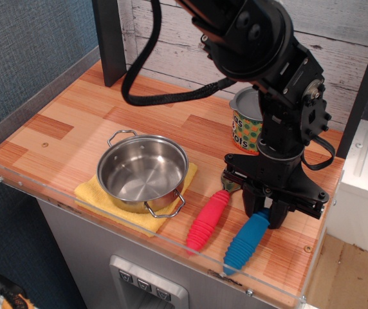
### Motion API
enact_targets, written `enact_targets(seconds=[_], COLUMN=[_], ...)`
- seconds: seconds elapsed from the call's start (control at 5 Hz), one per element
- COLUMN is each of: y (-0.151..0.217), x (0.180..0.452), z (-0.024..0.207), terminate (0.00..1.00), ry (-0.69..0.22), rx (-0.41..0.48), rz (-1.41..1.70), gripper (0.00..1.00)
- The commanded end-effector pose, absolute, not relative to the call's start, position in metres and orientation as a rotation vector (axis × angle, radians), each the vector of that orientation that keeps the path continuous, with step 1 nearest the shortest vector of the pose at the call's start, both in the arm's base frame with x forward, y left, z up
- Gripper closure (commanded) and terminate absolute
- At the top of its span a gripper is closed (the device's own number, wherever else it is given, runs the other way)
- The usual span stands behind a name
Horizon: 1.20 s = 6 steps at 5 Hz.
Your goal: Move the fork to the left side of the pot.
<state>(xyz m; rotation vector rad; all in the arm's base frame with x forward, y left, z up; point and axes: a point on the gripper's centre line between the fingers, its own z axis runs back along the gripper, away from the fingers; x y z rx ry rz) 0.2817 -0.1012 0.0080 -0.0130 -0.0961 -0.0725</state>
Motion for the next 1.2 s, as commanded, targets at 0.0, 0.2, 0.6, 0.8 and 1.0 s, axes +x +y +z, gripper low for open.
enact_targets(seconds=[0.0,0.2,0.6,0.8,1.0], y=[-0.091,-0.072,-0.019,0.015,0.042], x=[0.283,0.283,0.273,0.265,0.262], z=[0.063,0.079,0.097,0.106,0.107], terminate=[0.0,0.0,0.0,0.0,0.0], ry=[-0.181,-0.156,-0.058,-0.052,-0.025], rx=[-0.035,0.013,0.118,0.156,0.166], rz=[-0.004,0.017,0.112,0.211,0.248], gripper=[1.0,1.0,1.0,1.0,1.0])
